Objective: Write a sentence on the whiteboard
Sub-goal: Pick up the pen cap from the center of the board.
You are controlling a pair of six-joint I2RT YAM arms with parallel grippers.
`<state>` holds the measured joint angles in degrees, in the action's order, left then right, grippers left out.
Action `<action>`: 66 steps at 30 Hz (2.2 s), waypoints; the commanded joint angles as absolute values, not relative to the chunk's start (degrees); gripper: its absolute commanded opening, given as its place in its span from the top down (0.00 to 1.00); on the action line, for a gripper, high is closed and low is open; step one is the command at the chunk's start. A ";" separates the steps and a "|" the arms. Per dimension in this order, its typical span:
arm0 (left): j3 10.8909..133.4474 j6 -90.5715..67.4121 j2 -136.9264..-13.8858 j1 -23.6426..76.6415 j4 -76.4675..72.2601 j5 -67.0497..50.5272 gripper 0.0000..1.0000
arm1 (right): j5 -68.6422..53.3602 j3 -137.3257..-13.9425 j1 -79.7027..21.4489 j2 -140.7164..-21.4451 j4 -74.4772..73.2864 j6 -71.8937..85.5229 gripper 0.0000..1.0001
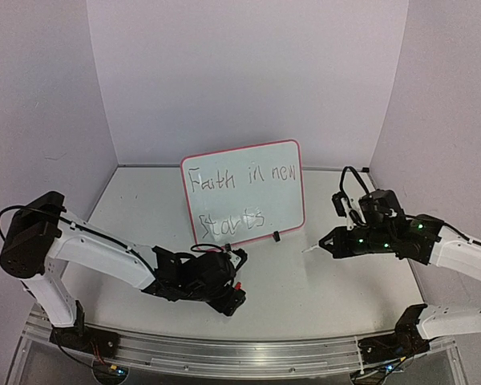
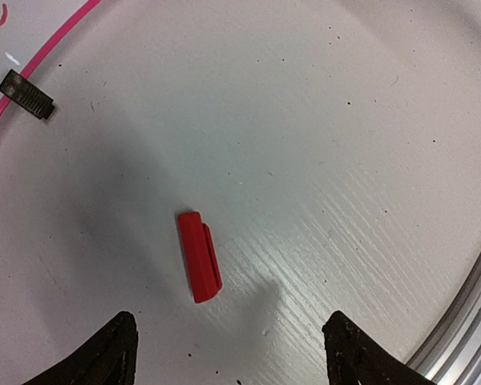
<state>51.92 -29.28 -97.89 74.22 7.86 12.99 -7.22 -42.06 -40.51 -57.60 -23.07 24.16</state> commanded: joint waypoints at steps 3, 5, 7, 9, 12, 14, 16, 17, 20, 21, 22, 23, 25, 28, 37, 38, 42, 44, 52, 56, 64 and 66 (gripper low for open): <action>60.45 -28.13 -104.20 74.22 13.05 16.56 0.30 | -7.41 -41.73 -40.22 -55.92 -20.74 24.32 1.00; 61.23 -28.81 -105.28 74.31 13.71 17.21 0.38 | -7.22 -41.45 -40.17 -55.58 -20.74 24.48 1.00; 62.13 -29.78 -105.87 74.27 15.28 18.42 0.44 | -7.12 -41.16 -40.17 -55.13 -20.74 24.64 1.00; 62.90 -30.68 -106.28 74.26 17.28 19.63 0.45 | -6.77 -40.93 -40.19 -54.67 -20.74 24.83 1.00; 63.41 -31.46 -106.64 74.27 19.00 20.51 0.47 | -6.42 -40.53 -40.17 -54.08 -20.65 25.06 1.00; 63.67 -31.23 -107.03 74.22 19.14 19.97 0.52 | -6.30 -40.44 -40.20 -54.01 -20.65 25.20 1.00; 64.63 -31.03 -107.86 74.26 20.05 19.61 0.61 | -6.08 -40.48 -40.17 -53.90 -20.74 25.37 1.00; 64.94 -31.07 -108.07 74.21 20.65 19.59 0.65 | -5.96 -40.49 -40.18 -53.76 -20.74 25.40 1.00; 64.71 -31.49 -108.25 74.24 21.39 19.97 0.73 | -5.76 -40.49 -40.18 -53.53 -20.74 25.58 1.00; 64.37 -31.63 -108.12 74.19 21.13 19.92 0.74 | -5.79 -40.60 -40.20 -53.57 -20.64 25.66 1.00; 64.01 -31.55 -107.99 74.18 20.75 19.68 0.75 | -5.92 -40.73 -40.17 -53.72 -20.64 25.74 1.00; 63.72 -31.63 -108.07 74.24 20.43 19.53 0.78 | -6.33 -40.91 -40.20 -54.02 -20.65 25.82 1.00; 63.69 -31.55 -108.35 74.26 20.48 19.51 0.81 | -6.74 -41.20 -40.19 -54.52 -20.63 25.84 1.00; 63.71 -30.55 -108.64 74.22 19.71 19.39 0.81 | -7.05 -41.43 -40.19 -54.82 -20.70 25.73 1.00; 64.33 -27.42 -109.69 74.26 16.82 17.85 0.76 | -7.15 -41.66 -40.17 -55.77 -20.65 26.02 1.00; 64.52 -27.33 -109.89 74.22 16.82 17.84 0.76 | -7.16 -41.66 -40.21 -55.80 -20.65 26.02 1.00; 65.10 -26.82 -110.96 74.27 16.49 17.49 0.78 | -7.16 -41.81 -40.18 -55.97 -20.65 25.86 1.00; 65.14 -26.81 -111.45 74.23 16.24 17.49 0.82 | -7.24 -41.84 -40.20 -56.11 -20.65 25.91 1.00; 62.14 -21.74 -109.81 74.22 11.94 18.37 1.00 | -12.77 -42.98 -37.74 -60.80 -20.13 26.81 1.00; 57.64 -14.34 -104.04 74.25 4.00 16.38 1.00 | -26.85 -44.96 -32.91 -65.31 -17.27 27.15 1.00; 53.42 -6.16 -96.90 74.24 -2.83 11.85 1.00 | -49.18 -51.39 -28.90 -78.25 -13.23 30.11 1.00; 52.25 -6.06 -95.60 74.26 -4.32 10.38 1.00 | -51.25 -52.36 -28.91 -79.79 -12.51 31.05 1.00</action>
